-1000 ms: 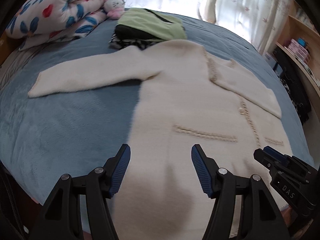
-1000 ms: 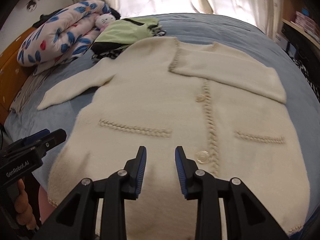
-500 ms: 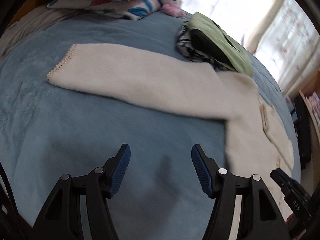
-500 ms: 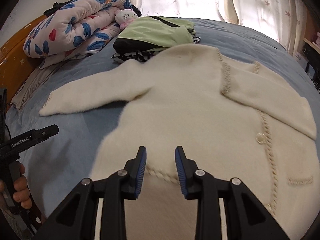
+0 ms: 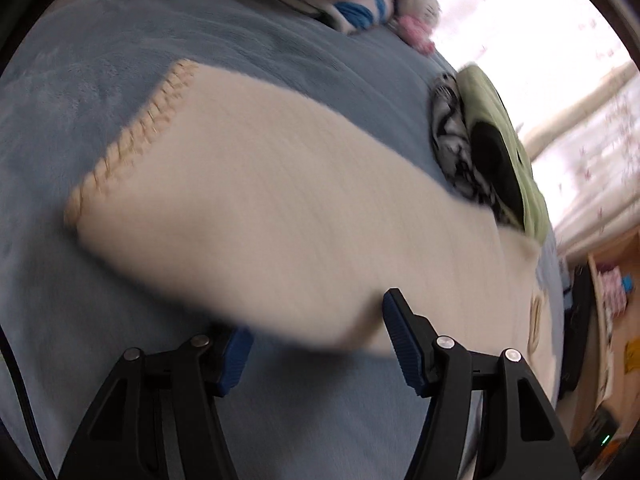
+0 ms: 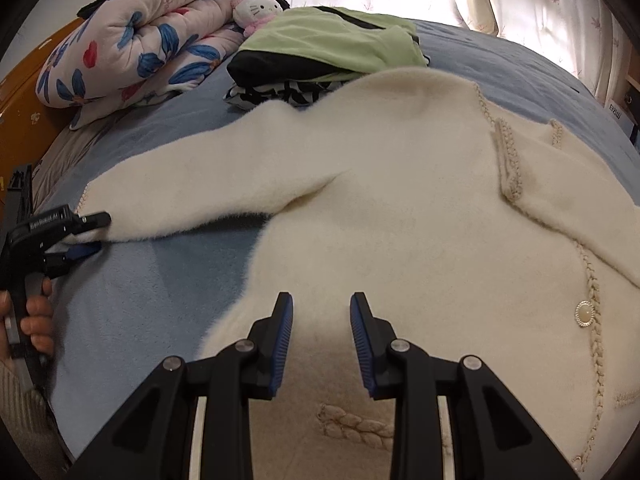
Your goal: Fold large clothes
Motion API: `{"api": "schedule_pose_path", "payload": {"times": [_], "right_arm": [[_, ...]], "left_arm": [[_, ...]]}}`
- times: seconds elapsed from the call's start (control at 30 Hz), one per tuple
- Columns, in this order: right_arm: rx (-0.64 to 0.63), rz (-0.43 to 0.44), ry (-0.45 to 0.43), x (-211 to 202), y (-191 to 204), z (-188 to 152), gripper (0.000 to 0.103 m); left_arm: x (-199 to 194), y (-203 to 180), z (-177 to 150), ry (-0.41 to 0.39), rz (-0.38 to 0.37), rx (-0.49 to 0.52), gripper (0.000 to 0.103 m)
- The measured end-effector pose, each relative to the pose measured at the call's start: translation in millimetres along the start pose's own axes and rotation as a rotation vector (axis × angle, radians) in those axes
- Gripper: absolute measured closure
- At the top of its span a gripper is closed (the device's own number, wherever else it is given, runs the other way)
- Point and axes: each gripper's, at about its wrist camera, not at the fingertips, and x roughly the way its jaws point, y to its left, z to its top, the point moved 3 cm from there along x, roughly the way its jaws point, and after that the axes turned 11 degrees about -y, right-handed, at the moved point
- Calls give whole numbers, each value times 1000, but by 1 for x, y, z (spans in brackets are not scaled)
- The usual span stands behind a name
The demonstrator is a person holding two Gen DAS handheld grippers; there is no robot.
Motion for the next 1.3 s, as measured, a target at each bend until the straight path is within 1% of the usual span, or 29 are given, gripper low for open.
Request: {"api": "schedule_pose_path", "payload": {"times": [0.03, 0.07, 0.1, 0.17, 0.2, 0.23, 0.27, 0.3, 0.33, 0.4, 0.5, 0.57, 0.63, 0.67, 0.7, 0.73, 0.77, 0.8, 0.83, 0.87, 0.9, 0.93, 1.0, 1.1, 1.17, 1.27, 1.3], "right_arm": [[6, 0, 3, 1, -2, 0, 73], [13, 0, 6, 2, -5, -1, 73], [23, 1, 8, 2, -8, -2, 73], [43, 5, 13, 1, -15, -4, 73], [51, 6, 13, 0, -18, -5, 73], [60, 5, 13, -1, -22, -6, 73], [70, 3, 13, -3, -26, -7, 73], [82, 3, 11, -5, -31, -8, 73], [96, 2, 8, -8, -36, -9, 73], [122, 2, 4, -13, -47, -11, 73], [165, -11, -15, -26, -68, -12, 73], [194, -23, -36, -36, -83, -13, 73], [223, -46, -57, -48, -102, -15, 73], [235, -56, -63, -52, -111, -17, 73], [247, -65, -67, -56, -120, -19, 73], [259, -74, -68, -59, -129, -22, 73], [270, -83, -67, -62, -138, -25, 73], [280, -91, -64, -65, -147, -27, 73], [286, -98, -62, -67, -154, -30, 73], [293, -106, -60, -70, -161, -33, 73], [298, -109, -60, -72, -166, -35, 73], [306, -111, -64, -75, -172, -36, 73], [322, -109, -70, -78, -180, -38, 73], [358, -84, -79, -81, -187, -36, 73], [374, -54, -82, -82, -187, -34, 72], [389, -25, -82, -80, -185, -29, 54], [394, -17, -84, -79, -183, -27, 50]], "left_arm": [[2, 3, 6, -14, 14, -13, 53], [4, 4, 9, -27, 48, -10, 74], [5, 5, 15, -38, 86, 5, 87], [6, -1, 19, -50, 116, 19, 93], [5, -9, 20, -68, 142, 45, 95], [2, -24, 19, -93, 186, 114, 96], [-4, -38, 18, -123, 213, 175, 96], [-13, -53, 18, -159, 221, 235, 97], [-22, -76, 18, -191, 205, 291, 97], [-39, -128, 8, -236, 124, 391, 97], [-53, -200, -18, -249, -2, 521, 97], [-56, -248, -45, -226, -101, 607, 97], [-53, -289, -84, -167, -198, 679, 96], [-49, -303, -102, -135, -231, 703, 96], [-39, -319, -126, -89, -258, 739, 96], [-27, -330, -142, -54, -258, 759, 93], [-16, -337, -161, -3, -261, 781, 86], [-8, -340, -175, 34, -267, 792, 75], [0, -342, -191, 78, -272, 800, 69], [5, -342, -203, 110, -269, 805, 56], [6, -341, -211, 129, -269, 807, 46], [7, -342, -219, 145, -278, 804, 46], [3, -340, -224, 149, -283, 807, 45], [-11, -332, -219, 123, -269, 792, 40], [-24, -321, -212, 91, -259, 761, 38], [-44, -303, -199, 61, -241, 706, 34], [-48, -295, -193, 51, -228, 682, 34]]}}
